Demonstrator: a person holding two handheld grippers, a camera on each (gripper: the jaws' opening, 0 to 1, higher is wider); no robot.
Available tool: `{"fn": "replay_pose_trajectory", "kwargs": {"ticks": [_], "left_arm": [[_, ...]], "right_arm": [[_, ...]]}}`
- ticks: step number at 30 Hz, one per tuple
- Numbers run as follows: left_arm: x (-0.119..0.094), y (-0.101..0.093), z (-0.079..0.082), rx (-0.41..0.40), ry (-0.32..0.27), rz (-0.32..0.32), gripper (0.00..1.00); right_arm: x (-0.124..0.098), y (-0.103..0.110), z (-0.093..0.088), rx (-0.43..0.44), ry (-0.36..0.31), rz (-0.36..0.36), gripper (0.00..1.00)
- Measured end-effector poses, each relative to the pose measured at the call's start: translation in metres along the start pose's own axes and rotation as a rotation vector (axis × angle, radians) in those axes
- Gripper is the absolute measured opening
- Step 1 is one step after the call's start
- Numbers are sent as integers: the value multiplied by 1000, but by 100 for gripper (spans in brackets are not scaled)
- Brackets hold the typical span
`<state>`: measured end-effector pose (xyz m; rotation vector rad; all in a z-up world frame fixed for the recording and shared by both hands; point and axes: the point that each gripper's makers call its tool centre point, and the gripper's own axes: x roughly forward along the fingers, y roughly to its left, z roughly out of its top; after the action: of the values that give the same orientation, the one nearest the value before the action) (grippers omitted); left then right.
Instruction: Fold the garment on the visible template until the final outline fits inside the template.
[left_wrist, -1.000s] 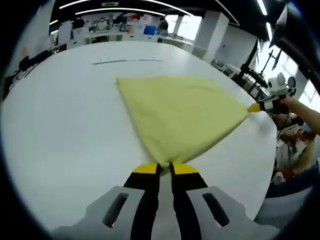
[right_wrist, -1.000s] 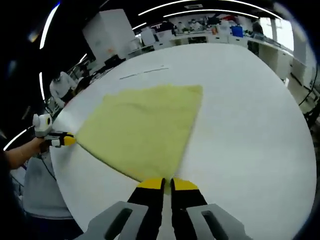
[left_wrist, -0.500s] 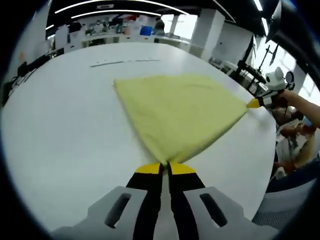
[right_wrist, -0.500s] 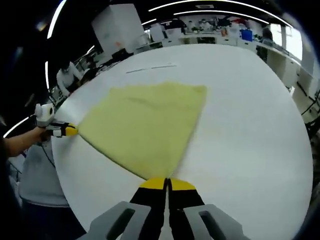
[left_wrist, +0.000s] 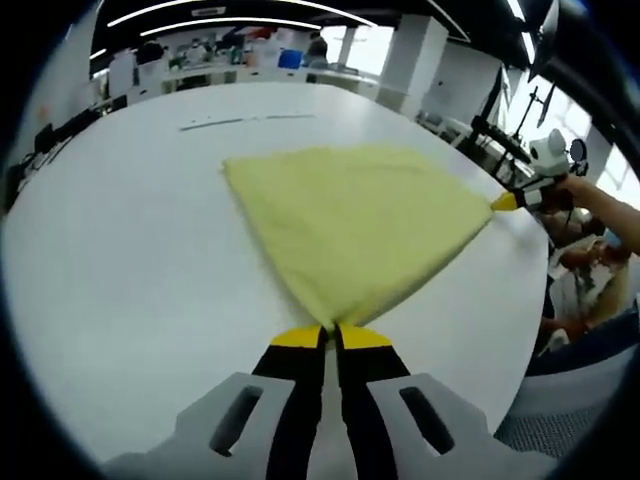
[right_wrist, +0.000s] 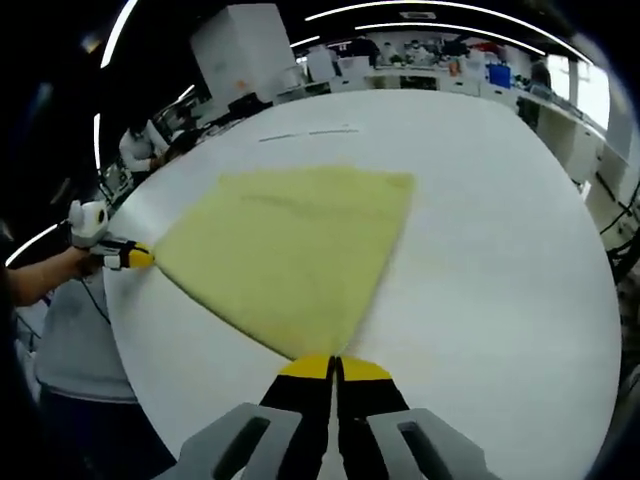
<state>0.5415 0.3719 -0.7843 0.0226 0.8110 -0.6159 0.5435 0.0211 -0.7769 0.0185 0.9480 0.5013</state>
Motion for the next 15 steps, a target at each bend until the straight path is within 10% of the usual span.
{"fn": "replay_pose_trajectory", "kwargs": {"ticks": [15], "left_arm": [[-7, -6, -8, 36, 11, 1, 2]], "right_arm": [[-4, 5, -9, -3, 3, 7, 0]]}}
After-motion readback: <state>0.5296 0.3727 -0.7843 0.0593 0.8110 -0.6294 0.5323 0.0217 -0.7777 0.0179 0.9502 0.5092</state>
